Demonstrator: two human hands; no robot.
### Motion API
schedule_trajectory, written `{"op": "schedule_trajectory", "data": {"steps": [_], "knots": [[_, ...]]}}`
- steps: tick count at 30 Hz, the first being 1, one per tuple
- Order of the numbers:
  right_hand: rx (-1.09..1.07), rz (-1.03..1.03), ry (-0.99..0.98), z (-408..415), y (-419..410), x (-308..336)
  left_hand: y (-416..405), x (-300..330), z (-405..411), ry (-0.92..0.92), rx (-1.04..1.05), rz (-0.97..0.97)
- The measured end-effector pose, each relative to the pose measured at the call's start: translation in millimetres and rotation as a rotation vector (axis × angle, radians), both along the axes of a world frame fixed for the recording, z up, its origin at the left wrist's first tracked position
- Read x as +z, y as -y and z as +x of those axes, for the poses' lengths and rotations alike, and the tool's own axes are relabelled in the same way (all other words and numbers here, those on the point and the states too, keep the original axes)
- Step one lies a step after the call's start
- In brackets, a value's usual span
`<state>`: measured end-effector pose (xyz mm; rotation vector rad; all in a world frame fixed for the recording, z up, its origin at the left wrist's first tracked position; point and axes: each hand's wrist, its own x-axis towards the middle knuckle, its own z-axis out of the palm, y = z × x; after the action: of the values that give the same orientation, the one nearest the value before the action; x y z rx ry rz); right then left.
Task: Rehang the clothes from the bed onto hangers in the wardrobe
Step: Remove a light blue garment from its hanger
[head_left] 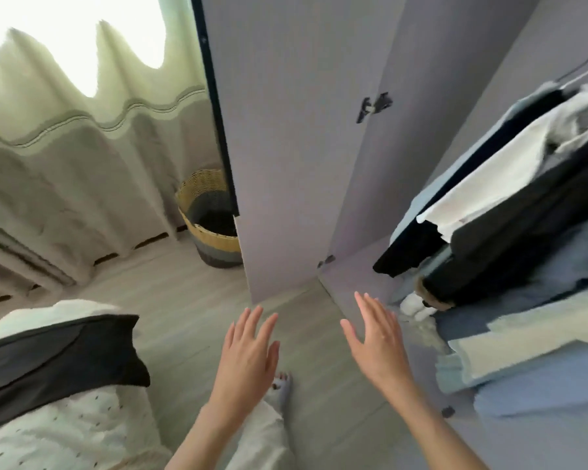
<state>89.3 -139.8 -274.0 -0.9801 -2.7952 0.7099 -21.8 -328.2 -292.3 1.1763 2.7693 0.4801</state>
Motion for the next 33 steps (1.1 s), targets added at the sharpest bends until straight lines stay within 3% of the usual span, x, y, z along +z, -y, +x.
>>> {"op": "schedule_trajectory", "data": {"steps": [8, 14, 25, 28, 33], "knots": [[-0.386, 0.020, -0.069, -24, -78, 8, -137, 12, -85, -0.046, -0.335, 0.102], [-0.555, 0.099, -0.115, -32, -143, 41, -246, 36, -127, -0.106, -0.551, 0.172], [-0.422, 0.457, -0.268, -58, -310, 144, -445, 106, -119, -0.107, -0.723, 0.401], [-0.413, 0.528, -0.292, -69, -358, 173, -492, 131, -117, -0.015, -0.682, 0.485], [-0.318, 0.556, -0.099, -78, -415, 192, -545, 157, -109, 0.076, -0.660, 0.523]]}}
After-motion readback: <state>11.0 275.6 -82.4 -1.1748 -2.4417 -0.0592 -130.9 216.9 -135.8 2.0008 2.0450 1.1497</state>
